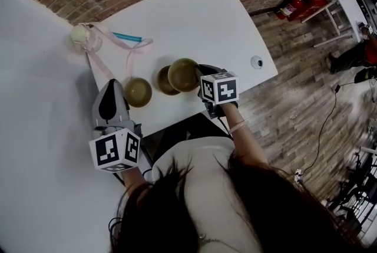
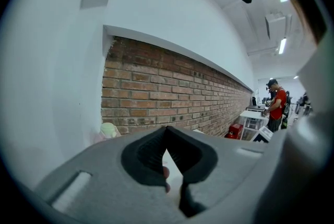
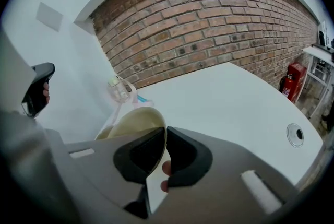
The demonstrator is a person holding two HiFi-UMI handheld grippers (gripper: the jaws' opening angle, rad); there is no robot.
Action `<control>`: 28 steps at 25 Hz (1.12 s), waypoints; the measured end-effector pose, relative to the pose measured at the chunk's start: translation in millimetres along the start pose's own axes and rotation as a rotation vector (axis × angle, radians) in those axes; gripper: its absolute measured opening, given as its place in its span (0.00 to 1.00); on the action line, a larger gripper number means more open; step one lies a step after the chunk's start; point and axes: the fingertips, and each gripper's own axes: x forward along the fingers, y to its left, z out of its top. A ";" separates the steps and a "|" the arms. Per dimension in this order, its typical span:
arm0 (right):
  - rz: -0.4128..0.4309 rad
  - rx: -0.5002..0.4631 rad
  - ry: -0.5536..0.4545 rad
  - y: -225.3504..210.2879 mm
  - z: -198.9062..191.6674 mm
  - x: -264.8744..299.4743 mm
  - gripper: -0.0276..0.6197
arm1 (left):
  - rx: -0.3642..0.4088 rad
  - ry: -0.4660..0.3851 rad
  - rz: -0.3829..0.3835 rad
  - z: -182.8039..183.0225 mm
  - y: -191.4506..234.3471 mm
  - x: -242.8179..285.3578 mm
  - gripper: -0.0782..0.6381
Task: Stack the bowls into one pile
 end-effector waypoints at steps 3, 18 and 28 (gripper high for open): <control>0.015 0.001 0.002 4.7 -0.5 2.6 0.08 | 0.000 -0.003 0.006 0.8 3.6 -3.0 0.11; 0.071 -0.023 0.024 42.8 -7.5 16.9 0.08 | -0.019 -0.009 0.065 -5.1 33.3 -30.6 0.11; 0.103 -0.047 0.039 69.0 -11.7 25.8 0.08 | -0.028 -0.012 0.097 -8.1 49.7 -48.7 0.11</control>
